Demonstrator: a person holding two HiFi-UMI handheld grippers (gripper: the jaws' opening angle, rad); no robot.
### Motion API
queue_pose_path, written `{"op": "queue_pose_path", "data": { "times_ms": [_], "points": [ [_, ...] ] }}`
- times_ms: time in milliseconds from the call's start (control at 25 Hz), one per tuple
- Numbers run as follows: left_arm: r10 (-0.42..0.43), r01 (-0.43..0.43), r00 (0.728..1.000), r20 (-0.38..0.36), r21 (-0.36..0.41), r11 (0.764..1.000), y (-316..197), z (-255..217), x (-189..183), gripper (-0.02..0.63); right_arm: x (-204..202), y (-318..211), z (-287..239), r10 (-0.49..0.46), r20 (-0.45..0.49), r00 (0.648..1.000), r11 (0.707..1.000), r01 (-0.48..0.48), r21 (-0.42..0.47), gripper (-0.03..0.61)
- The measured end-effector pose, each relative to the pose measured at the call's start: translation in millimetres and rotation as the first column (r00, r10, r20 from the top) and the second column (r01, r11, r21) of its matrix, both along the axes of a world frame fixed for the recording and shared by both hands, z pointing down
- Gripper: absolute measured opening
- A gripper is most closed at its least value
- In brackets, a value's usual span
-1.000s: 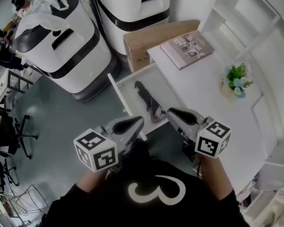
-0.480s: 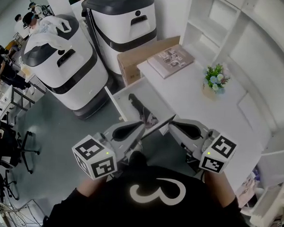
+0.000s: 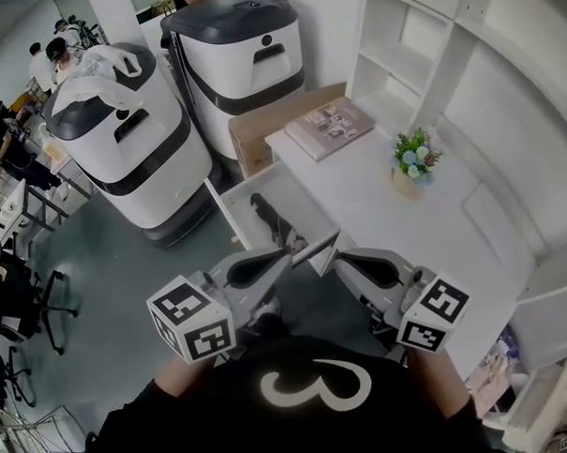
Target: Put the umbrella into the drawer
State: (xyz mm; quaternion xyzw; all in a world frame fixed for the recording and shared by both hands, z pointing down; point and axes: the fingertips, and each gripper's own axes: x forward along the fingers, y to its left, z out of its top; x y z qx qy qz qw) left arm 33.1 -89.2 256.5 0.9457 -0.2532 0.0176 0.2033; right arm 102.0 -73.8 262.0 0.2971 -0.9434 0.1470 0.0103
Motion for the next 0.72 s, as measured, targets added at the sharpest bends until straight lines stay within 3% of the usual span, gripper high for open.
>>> {"op": "queue_pose_path", "data": {
  "times_ms": [400,720],
  "points": [
    [0.065,-0.066,0.998,0.007,0.015,0.998,23,0,24,0.008,18,20,-1,0.019,-0.006,1.000,1.000,-0.019,0.015,0.003],
    [0.044,-0.044,0.999,0.007,-0.015,0.999,27,1,29,0.008,27,26,-3,0.034,0.000,0.999,0.999,-0.034,0.012,0.003]
  ]
}}
